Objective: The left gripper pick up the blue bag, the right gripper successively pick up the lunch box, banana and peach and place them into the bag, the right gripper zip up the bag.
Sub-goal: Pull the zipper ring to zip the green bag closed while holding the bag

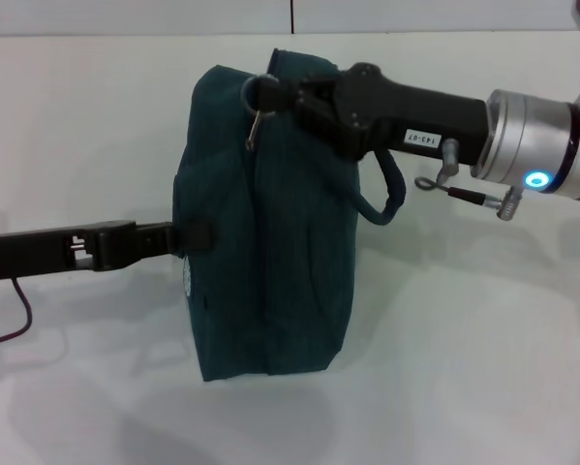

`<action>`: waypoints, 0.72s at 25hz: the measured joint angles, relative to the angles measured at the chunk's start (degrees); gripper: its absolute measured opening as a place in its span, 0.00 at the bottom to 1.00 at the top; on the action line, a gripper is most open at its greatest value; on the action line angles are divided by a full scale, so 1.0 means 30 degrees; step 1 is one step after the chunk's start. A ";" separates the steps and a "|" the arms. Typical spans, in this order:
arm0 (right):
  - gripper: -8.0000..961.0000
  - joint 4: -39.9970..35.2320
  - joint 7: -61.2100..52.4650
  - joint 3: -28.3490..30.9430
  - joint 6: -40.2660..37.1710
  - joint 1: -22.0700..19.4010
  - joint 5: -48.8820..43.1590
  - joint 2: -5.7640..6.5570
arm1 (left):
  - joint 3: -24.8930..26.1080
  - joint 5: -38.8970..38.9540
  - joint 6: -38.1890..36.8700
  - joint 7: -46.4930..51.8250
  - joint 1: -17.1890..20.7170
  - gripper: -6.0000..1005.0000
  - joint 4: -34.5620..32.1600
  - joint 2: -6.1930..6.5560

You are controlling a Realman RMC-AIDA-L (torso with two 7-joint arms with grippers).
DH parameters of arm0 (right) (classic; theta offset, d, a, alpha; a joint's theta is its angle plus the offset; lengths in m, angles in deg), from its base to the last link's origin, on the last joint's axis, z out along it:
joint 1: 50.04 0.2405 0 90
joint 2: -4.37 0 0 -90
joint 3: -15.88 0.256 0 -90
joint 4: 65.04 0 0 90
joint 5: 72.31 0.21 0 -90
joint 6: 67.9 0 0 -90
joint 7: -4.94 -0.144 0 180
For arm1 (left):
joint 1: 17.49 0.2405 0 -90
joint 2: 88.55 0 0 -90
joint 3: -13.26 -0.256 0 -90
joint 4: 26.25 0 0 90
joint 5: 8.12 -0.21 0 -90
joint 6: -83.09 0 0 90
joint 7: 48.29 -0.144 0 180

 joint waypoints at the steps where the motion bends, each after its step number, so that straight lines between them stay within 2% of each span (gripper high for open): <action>1: 0.05 0.0058 -0.0089 0.0004 0.0051 0.0008 0.0255 0.0021 | -0.0006 0.0027 -0.0077 -0.0091 0.0000 0.06 0.0066 0.0015; 7: 0.06 0.0742 -0.0654 0.0090 0.0709 0.0183 0.1437 0.0128 | -0.0022 -0.0061 -0.0292 -0.0375 0.0063 0.07 0.0352 0.0113; 14: 0.06 0.0779 -0.0690 0.0164 0.2686 0.0182 0.1421 0.0067 | -0.0017 -0.0066 -0.0782 -0.0774 0.0259 0.06 0.0640 0.0133; 18: 0.06 0.0898 -0.0618 0.0170 0.3869 0.0043 0.1382 0.0062 | 0.0097 -0.0032 -0.0791 -0.0909 0.0599 0.06 0.0974 0.0369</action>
